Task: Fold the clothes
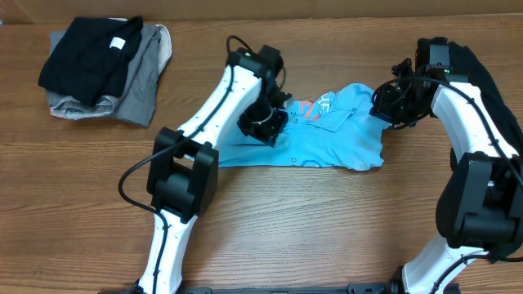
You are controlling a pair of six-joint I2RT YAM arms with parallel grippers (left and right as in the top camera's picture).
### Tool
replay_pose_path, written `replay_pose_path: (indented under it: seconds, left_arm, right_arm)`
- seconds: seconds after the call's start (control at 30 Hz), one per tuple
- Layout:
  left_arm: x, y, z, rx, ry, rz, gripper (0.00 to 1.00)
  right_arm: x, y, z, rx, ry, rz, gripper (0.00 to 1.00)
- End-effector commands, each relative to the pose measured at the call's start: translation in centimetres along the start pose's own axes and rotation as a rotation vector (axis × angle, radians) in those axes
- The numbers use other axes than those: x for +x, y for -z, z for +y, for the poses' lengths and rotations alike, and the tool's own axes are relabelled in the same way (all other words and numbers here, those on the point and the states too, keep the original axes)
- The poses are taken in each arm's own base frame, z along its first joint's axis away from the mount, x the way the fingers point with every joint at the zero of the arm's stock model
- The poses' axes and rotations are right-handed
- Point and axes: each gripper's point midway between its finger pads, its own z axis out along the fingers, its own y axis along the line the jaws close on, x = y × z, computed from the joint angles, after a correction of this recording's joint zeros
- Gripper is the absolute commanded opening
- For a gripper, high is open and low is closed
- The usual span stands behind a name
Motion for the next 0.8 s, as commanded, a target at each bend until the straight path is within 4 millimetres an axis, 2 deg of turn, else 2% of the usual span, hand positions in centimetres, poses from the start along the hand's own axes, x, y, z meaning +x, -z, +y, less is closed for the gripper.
replay_pose_path:
  seconds: [0.0,0.07,0.1,0.17,0.23,0.37,0.4,0.53,0.6,0.77]
  left_arm:
    - [0.4,-0.1,-1.7,0.016,-0.022,0.011,0.06]
    - [0.6,-0.4,-2.3,0.014,-0.043,0.018,0.16]
    - [0.6,-0.5,-2.6,0.013,-0.056,0.02,0.24]
    - [0.7,-0.6,-2.9,0.011,-0.068,0.021,0.45]
    - [0.5,-0.5,-3.0,0.013,-0.071,0.014,0.58]
    - [0.0,1.3,-3.2,0.014,-0.069,-0.013,0.65]
    - [-0.3,2.1,-3.4,0.014,-0.071,-0.029,0.67]
    - [-1.6,6.6,-4.2,0.012,-0.09,-0.125,0.69]
    - [-2.2,9.0,-4.7,0.008,-0.106,-0.189,0.72]
    - [-3.5,13.8,-5.7,-0.017,-0.145,-0.336,0.78]
  right_arm:
    - [-0.2,0.3,0.2,0.001,0.015,-0.014,0.05]
    - [-0.3,0.3,0.2,0.0,0.016,-0.016,0.08]
    - [-0.3,0.3,0.2,0.0,0.017,-0.017,0.1]
    - [-0.4,0.3,0.2,-0.001,0.018,-0.02,0.11]
    - [-0.5,0.3,0.2,-0.001,0.018,-0.023,0.19]
    - [-0.5,0.3,0.3,-0.006,0.018,-0.022,0.48]
    - [-0.5,0.3,0.4,-0.01,0.019,-0.022,0.56]
    - [-0.2,0.3,1.5,-0.076,0.019,-0.009,0.76]
    - [-0.2,0.4,2.0,-0.104,-0.004,-0.006,0.82]
    - [-0.4,0.5,2.8,-0.15,-0.03,-0.009,0.89]
